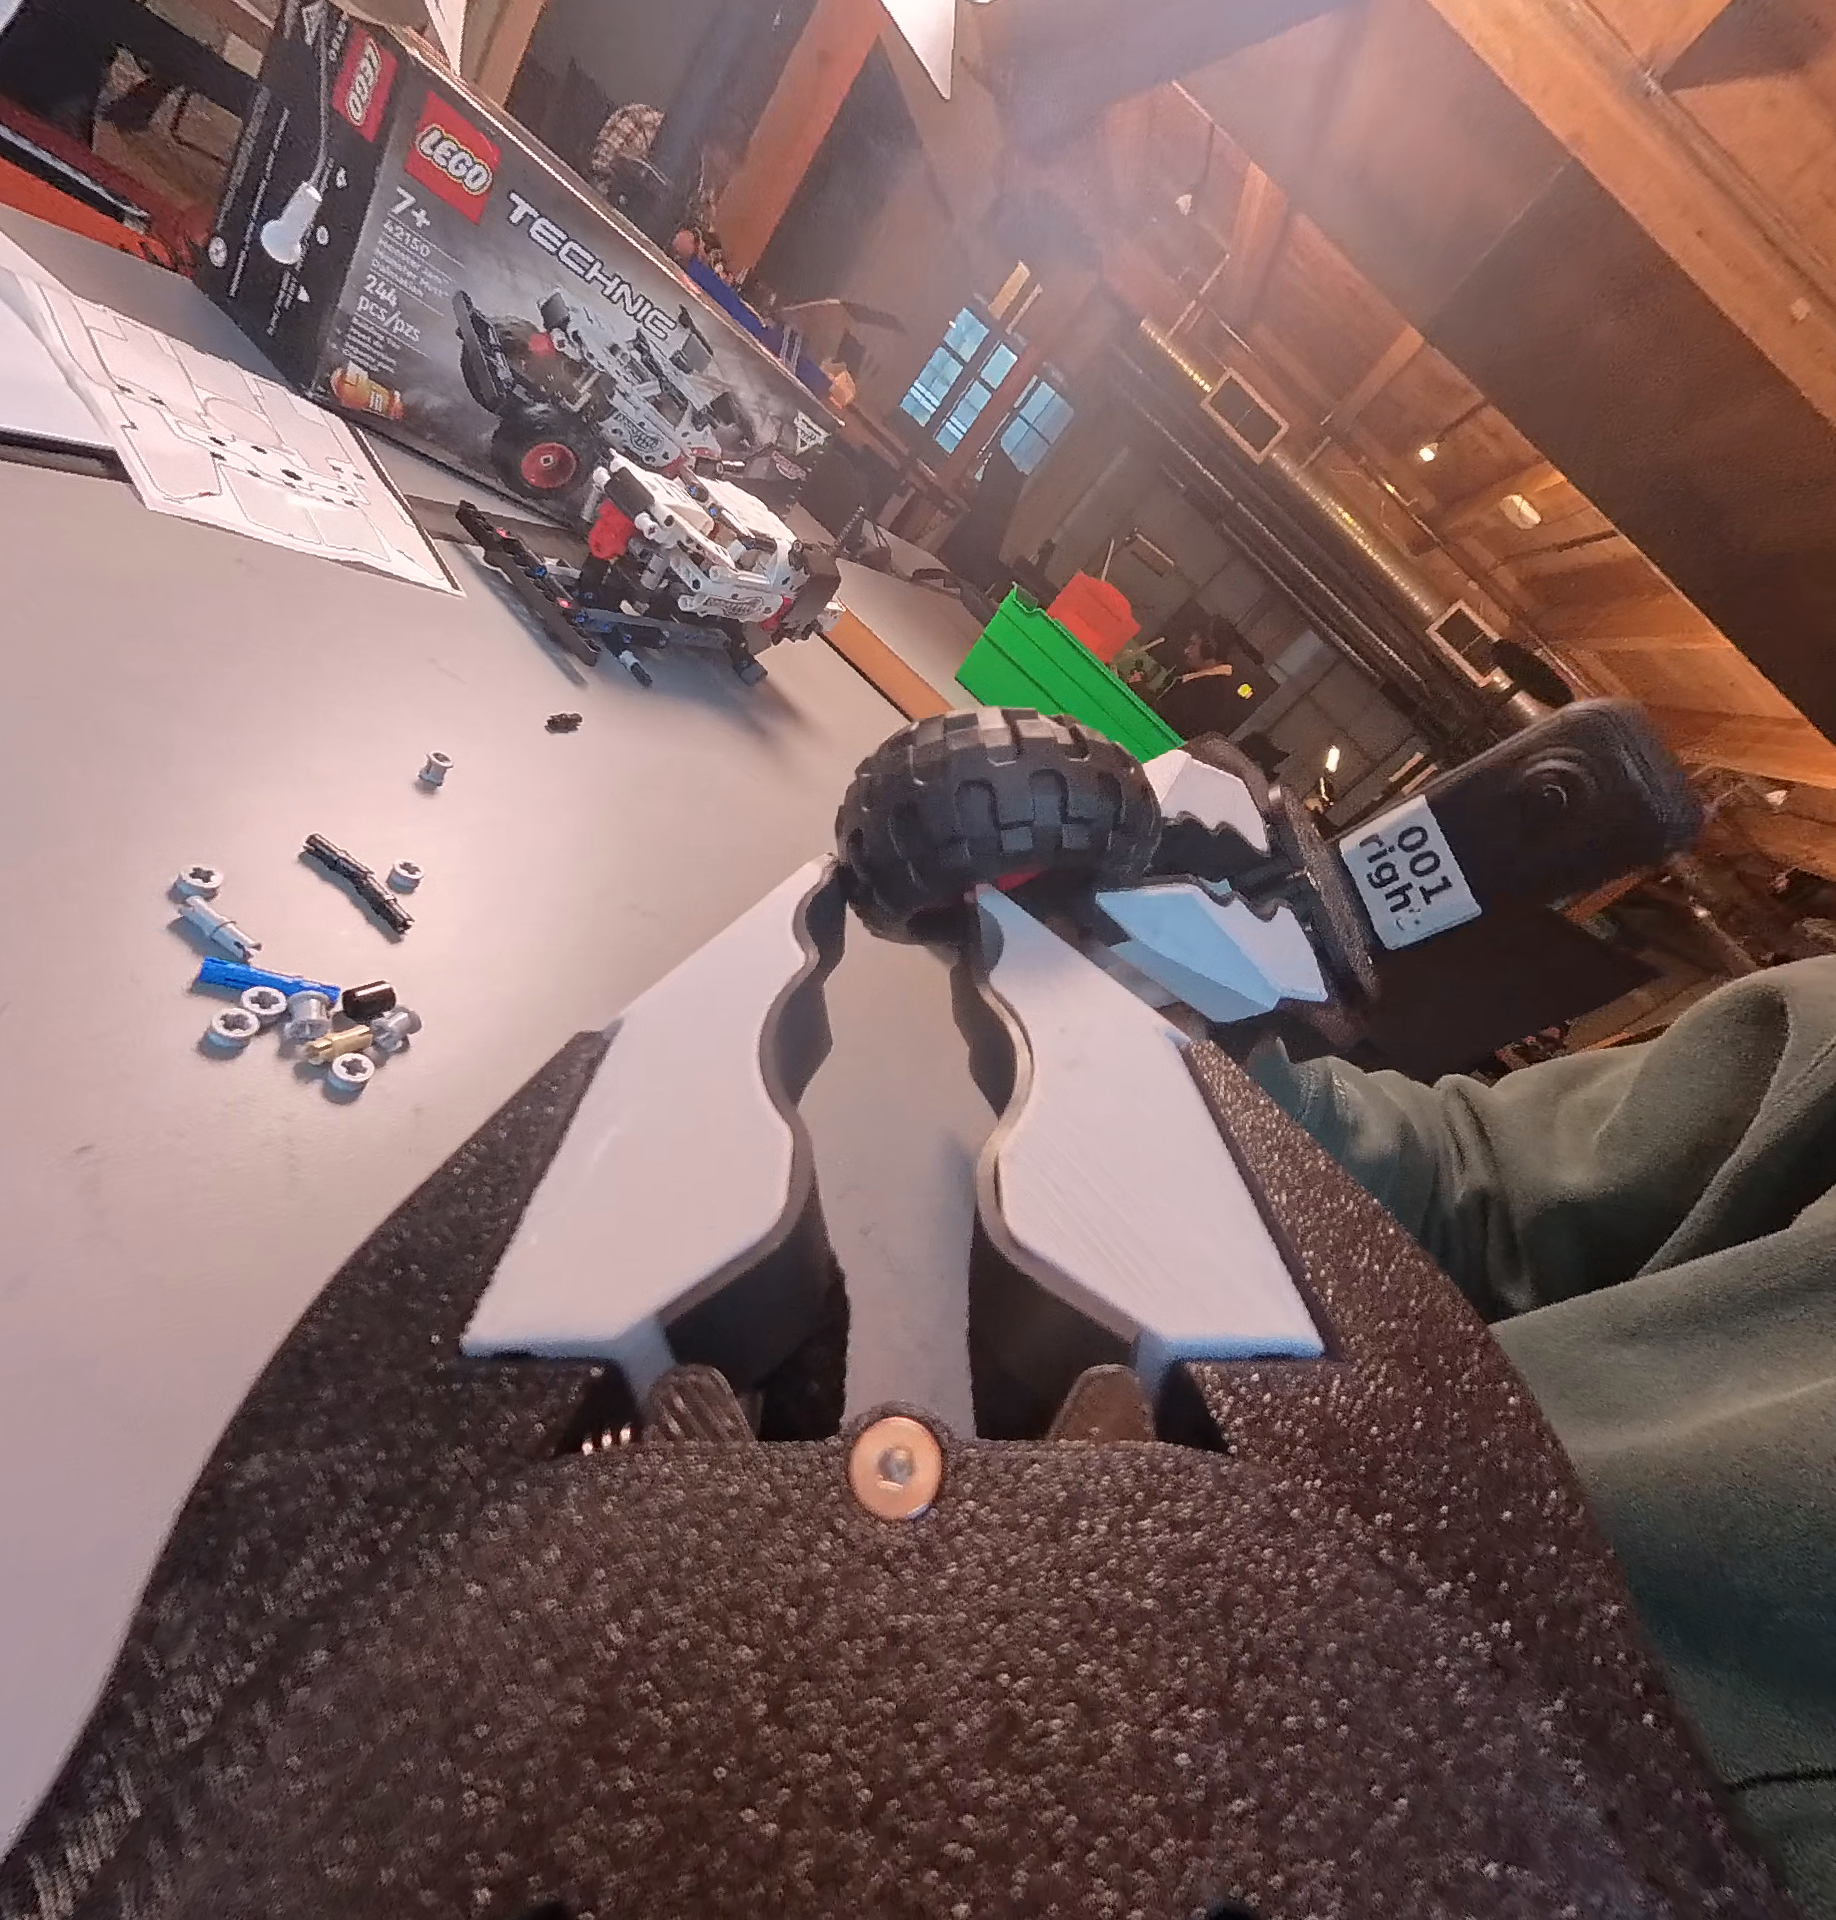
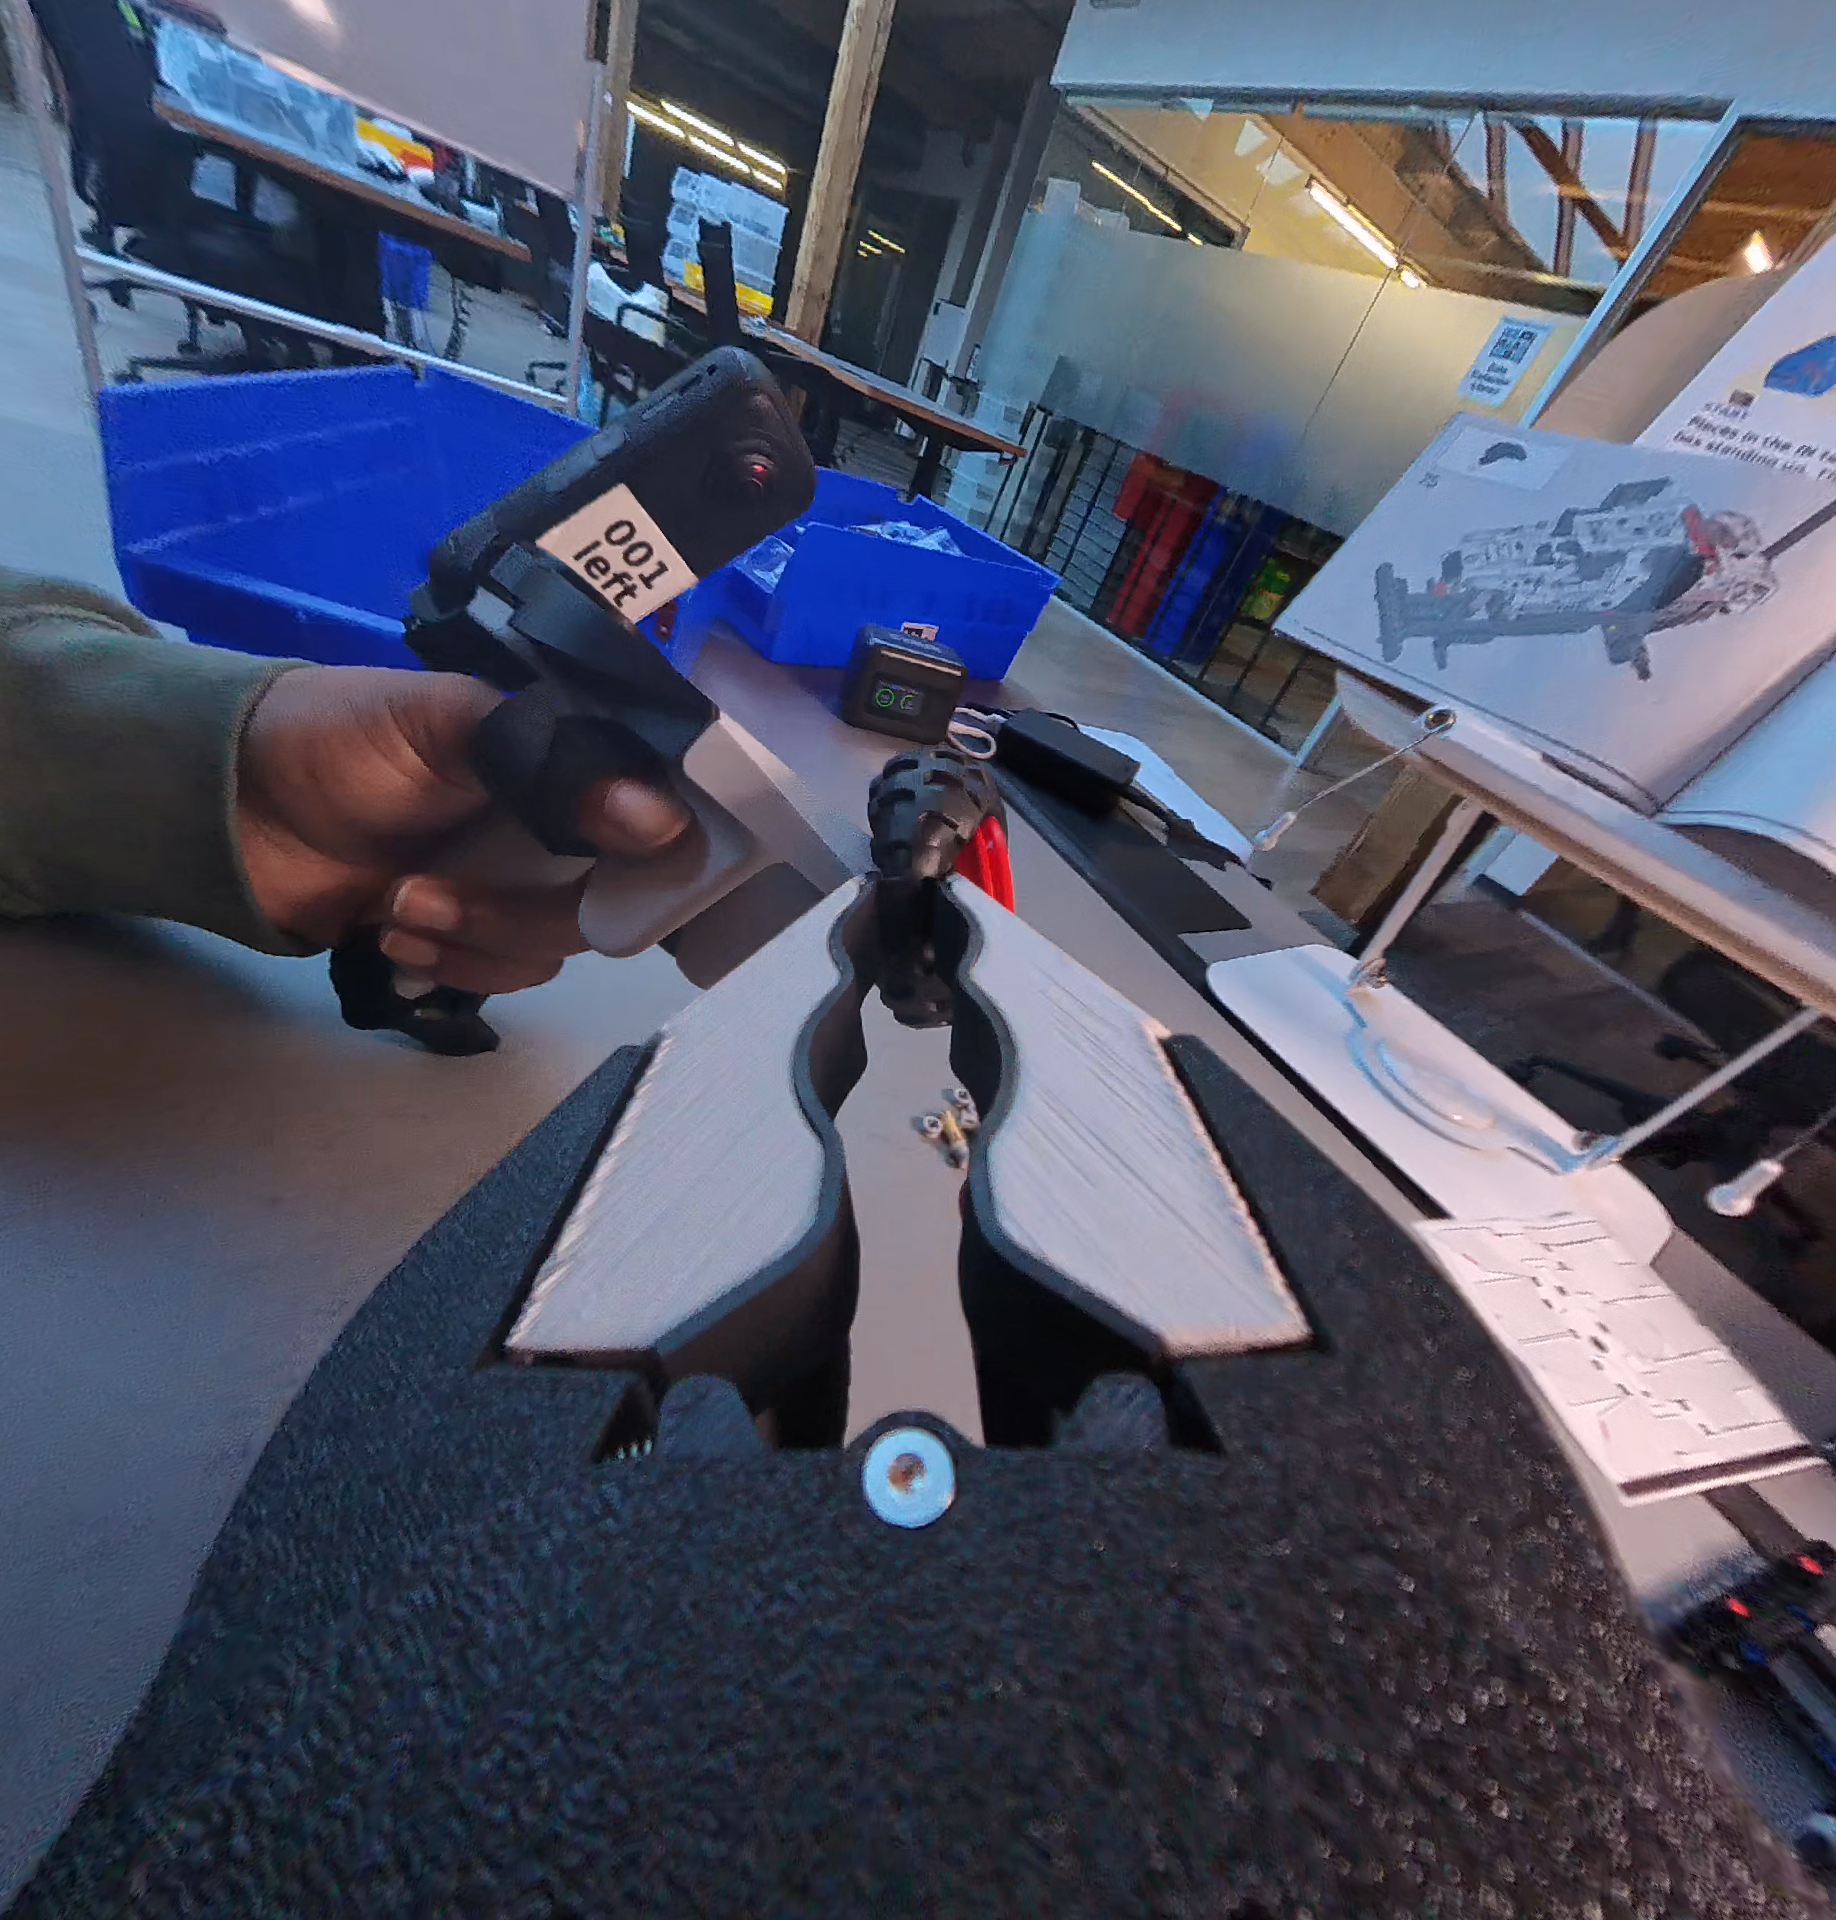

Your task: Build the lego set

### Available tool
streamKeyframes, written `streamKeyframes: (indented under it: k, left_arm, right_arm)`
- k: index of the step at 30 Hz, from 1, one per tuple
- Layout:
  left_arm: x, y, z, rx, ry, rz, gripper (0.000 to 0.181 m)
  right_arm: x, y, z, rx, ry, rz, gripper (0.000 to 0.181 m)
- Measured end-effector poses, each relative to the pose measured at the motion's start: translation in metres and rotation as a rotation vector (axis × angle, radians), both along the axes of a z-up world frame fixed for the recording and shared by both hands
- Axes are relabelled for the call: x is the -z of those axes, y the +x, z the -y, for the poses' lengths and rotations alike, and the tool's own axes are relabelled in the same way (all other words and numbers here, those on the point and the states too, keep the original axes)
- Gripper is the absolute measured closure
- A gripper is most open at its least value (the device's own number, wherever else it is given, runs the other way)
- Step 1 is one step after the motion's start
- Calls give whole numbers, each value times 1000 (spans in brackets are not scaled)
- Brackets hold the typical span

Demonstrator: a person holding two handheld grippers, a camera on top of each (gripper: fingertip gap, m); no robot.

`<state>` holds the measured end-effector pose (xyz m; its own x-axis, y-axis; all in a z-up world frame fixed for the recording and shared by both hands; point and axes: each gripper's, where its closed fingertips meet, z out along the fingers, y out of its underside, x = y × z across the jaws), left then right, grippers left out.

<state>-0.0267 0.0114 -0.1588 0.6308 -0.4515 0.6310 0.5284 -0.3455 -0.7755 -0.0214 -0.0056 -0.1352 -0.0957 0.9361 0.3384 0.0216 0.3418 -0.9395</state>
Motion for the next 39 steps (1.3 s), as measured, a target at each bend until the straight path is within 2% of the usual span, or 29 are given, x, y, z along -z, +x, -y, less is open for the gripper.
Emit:
streamKeyframes:
  k: [5,6,9,12,14,15,17,19,22,25,27,30,33,37,39]
  left_arm:
    - [-3,2,-1,10,-6,154,174]
    - [-4,3,-1,12,3,171,181]
    - [-9,8,0,78,15,207,181]
    - [-9,14,5,141,41,105,181]
    - [-11,8,8,135,81,4,181]
    - [-11,2,8,114,100,-60,175]
    - [-14,-6,7,73,126,-146,150]
    - [-18,-3,10,87,152,-147,129]
    - [-30,11,16,163,194,-55,125]
    - [-31,18,19,204,185,-16,131]
    - [-29,18,20,216,163,-2,152]
    - [-19,18,17,207,109,-17,153]
    - [-22,12,14,180,102,47,153]
    - [-32,-2,13,122,142,149,154]
    - [-35,1,12,107,164,162,154]
  right_arm:
    - [6,-2,9,15,166,10,174]
    - [7,-2,15,-17,173,7,174]
    - [-1,-1,15,-22,144,-31,172]
    - [-15,5,-2,-36,-19,-70,171]
    - [-22,10,-15,-54,-172,-87,170]
    - [-26,13,-19,-96,-320,-89,169]
    - [-34,17,-26,-235,-676,-89,168]
    - [-38,21,-27,-389,-957,-71,167]
    - [-29,19,-18,-517,-1182,16,164]
    - [-19,13,-8,-528,-1200,73,162]
    - [-15,11,-11,-497,-1196,82,162]
    - [-9,8,-16,-446,-1176,90,161]
    - [-8,6,-19,-399,-1123,73,159]
    - [-3,4,-18,-364,-1041,99,136]
    - [1,0,-8,-374,-1040,127,135]
